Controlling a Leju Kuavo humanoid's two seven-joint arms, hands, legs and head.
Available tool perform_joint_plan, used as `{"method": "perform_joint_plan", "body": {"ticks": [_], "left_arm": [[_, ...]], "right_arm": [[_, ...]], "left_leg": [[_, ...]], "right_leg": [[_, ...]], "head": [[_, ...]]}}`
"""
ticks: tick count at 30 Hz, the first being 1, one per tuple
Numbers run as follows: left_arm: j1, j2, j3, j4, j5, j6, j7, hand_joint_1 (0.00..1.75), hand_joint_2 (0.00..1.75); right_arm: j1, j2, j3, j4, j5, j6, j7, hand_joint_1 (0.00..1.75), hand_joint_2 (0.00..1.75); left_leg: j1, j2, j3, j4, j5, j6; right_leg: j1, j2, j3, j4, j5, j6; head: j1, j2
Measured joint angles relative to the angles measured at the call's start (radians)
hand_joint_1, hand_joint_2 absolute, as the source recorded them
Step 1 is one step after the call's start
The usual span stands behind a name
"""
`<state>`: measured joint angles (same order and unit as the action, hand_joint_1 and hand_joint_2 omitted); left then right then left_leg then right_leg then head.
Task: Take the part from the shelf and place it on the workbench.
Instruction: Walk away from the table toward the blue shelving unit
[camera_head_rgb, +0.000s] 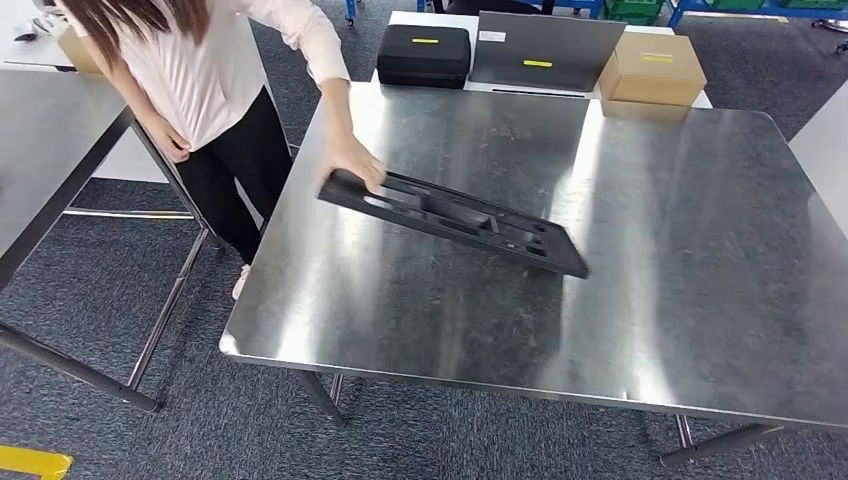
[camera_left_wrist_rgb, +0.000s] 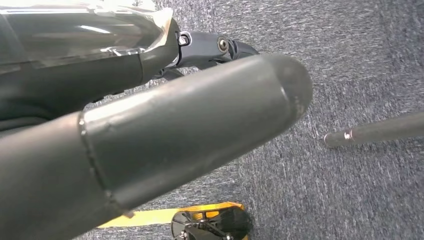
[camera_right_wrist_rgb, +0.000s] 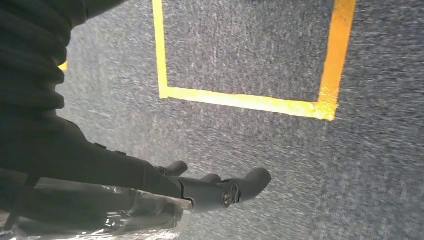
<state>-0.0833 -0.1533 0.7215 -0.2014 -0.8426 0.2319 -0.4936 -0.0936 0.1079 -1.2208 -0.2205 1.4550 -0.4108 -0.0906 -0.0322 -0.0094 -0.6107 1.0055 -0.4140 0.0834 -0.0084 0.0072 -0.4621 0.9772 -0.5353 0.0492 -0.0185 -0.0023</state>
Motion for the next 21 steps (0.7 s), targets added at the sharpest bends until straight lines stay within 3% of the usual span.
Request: {"method": "perform_joint_plan", "body": {"ticks": [3, 4, 6, 8, 9, 10, 11, 13, 15, 18, 19, 21], "left_arm": [[0.000, 0.001, -0.003, 0.000, -0.004, -0.001, 0.002, 0.00, 0.00], [0.001, 0.001, -0.005, 0.000, -0.005, -0.001, 0.003, 0.00, 0.00], [0.001, 0.001, -0.007, 0.000, -0.006, -0.001, 0.004, 0.00, 0.00], [0.000, 0.000, -0.008, 0.000, -0.007, -0.002, 0.005, 0.00, 0.00], [0.000, 0.000, -0.009, 0.000, -0.008, -0.004, 0.005, 0.00, 0.00], [0.000, 0.000, -0.009, 0.000, -0.011, -0.006, 0.005, 0.00, 0.00], [-0.001, 0.000, -0.010, 0.000, -0.013, -0.007, 0.005, 0.00, 0.00], [-0.003, -0.001, -0.012, 0.000, -0.016, -0.010, 0.005, 0.00, 0.00], [-0.006, -0.002, -0.016, 0.000, -0.017, -0.011, 0.005, 0.00, 0.00], [-0.007, -0.004, -0.019, 0.000, -0.018, -0.012, 0.007, 0.00, 0.00], [-0.007, -0.004, -0.020, 0.000, -0.019, -0.012, 0.007, 0.00, 0.00], [-0.008, -0.005, -0.022, 0.000, -0.020, -0.012, 0.008, 0.00, 0.00]], "right_arm": [[0.001, 0.004, 0.003, 0.003, 0.005, 0.001, -0.001, 0.00, 1.75], [0.001, 0.006, 0.004, 0.005, 0.006, 0.003, 0.000, 0.00, 1.75], [0.000, 0.007, 0.005, 0.006, 0.008, 0.005, 0.002, 0.00, 1.75], [0.001, 0.007, 0.006, 0.007, 0.009, 0.006, 0.006, 0.00, 1.75], [0.002, 0.007, 0.006, 0.007, 0.009, 0.007, 0.009, 0.00, 1.75], [0.002, 0.007, 0.006, 0.007, 0.009, 0.007, 0.011, 0.00, 1.75], [0.002, 0.008, 0.006, 0.007, 0.008, 0.008, 0.014, 0.00, 1.75], [0.001, 0.009, 0.006, 0.008, 0.007, 0.009, 0.018, 0.00, 1.75], [0.000, 0.010, 0.006, 0.008, 0.005, 0.009, 0.019, 0.00, 1.75], [0.001, 0.013, 0.006, 0.008, 0.002, 0.009, 0.019, 0.00, 1.75], [0.002, 0.013, 0.006, 0.009, 0.002, 0.009, 0.019, 0.00, 1.75], [0.002, 0.013, 0.006, 0.009, 0.002, 0.009, 0.020, 0.00, 1.75]], "left_leg": [[0.003, 0.000, -0.008, 0.015, -0.002, -0.016], [0.007, 0.000, -0.015, 0.035, -0.025, -0.024], [0.017, 0.001, -0.043, 0.128, -0.115, -0.043], [0.033, 0.001, -0.068, 0.246, -0.193, -0.061], [0.040, 0.001, -0.065, 0.275, -0.202, -0.067], [0.048, 0.002, -0.045, 0.267, -0.190, -0.073], [0.054, 0.002, -0.007, 0.225, -0.166, -0.077], [0.061, 0.001, 0.090, 0.086, -0.126, -0.085], [0.057, -0.002, 0.139, 0.001, -0.118, -0.083], [0.044, 0.000, 0.123, -0.010, -0.106, -0.059], [0.042, 0.003, 0.113, -0.013, -0.095, -0.044], [0.039, 0.008, 0.087, -0.018, -0.073, -0.020]], "right_leg": [[-0.007, -0.003, -0.011, -0.005, 0.015, -0.020], [-0.011, -0.005, -0.014, -0.007, 0.021, -0.030], [-0.013, -0.011, -0.028, -0.008, 0.036, -0.044], [-0.014, -0.014, -0.046, -0.006, 0.050, -0.047], [-0.015, -0.015, -0.055, -0.003, 0.057, -0.043], [-0.017, -0.015, -0.063, -0.001, 0.064, -0.039], [-0.020, -0.015, -0.070, 0.003, 0.070, -0.035], [-0.023, -0.015, -0.085, 0.009, 0.079, -0.023], [-0.021, -0.015, -0.094, 0.012, 0.091, -0.007], [-0.021, -0.014, -0.104, 0.014, 0.103, 0.019], [-0.021, -0.014, -0.115, 0.030, 0.087, 0.019], [-0.022, -0.012, -0.153, 0.121, 0.008, 0.002]], "head": [[-0.001, 0.000], [-0.002, 0.000], [-0.004, 0.000], [-0.006, 0.000], [-0.006, 0.000], [-0.006, 0.000], [-0.006, 0.000], [-0.007, 0.000], [-0.007, 0.000], [-0.006, 0.000], [-0.005, 0.000], [-0.002, 0.000]]}}
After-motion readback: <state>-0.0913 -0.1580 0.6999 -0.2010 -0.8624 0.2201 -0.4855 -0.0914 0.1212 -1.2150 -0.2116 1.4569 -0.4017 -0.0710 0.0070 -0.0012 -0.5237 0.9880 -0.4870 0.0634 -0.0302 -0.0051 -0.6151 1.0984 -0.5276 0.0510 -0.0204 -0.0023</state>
